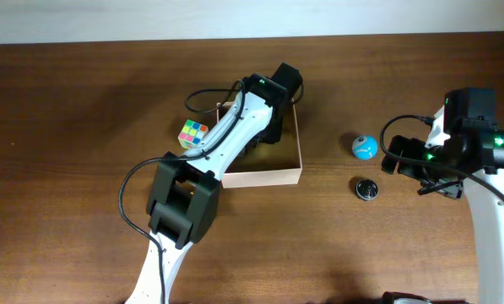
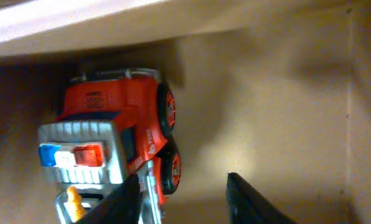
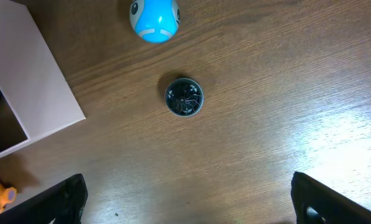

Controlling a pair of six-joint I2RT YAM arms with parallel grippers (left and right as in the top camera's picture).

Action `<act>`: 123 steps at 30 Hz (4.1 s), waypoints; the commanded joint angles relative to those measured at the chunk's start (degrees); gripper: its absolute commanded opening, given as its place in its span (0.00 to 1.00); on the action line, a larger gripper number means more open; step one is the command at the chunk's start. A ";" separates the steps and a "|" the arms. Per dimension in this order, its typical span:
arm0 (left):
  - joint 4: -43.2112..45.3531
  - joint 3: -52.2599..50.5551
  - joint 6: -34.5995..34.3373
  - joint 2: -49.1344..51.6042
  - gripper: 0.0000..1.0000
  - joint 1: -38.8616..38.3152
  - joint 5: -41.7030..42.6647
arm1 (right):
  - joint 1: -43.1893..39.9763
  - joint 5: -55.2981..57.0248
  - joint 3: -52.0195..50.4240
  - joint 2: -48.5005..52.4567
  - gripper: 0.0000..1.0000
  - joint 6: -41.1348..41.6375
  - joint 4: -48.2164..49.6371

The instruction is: Pack container

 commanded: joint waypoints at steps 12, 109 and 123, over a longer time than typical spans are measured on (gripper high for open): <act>-27.61 32.79 11.43 -0.48 0.72 0.55 -2.08 | -0.46 1.36 1.07 0.04 0.99 -0.11 -0.07; -4.37 11.15 3.63 4.17 0.56 3.91 19.85 | -0.46 1.36 1.07 0.04 0.98 -0.09 -0.44; 0.28 11.50 3.58 4.15 0.95 1.33 19.89 | -0.46 1.36 1.07 0.04 0.99 -0.09 -0.85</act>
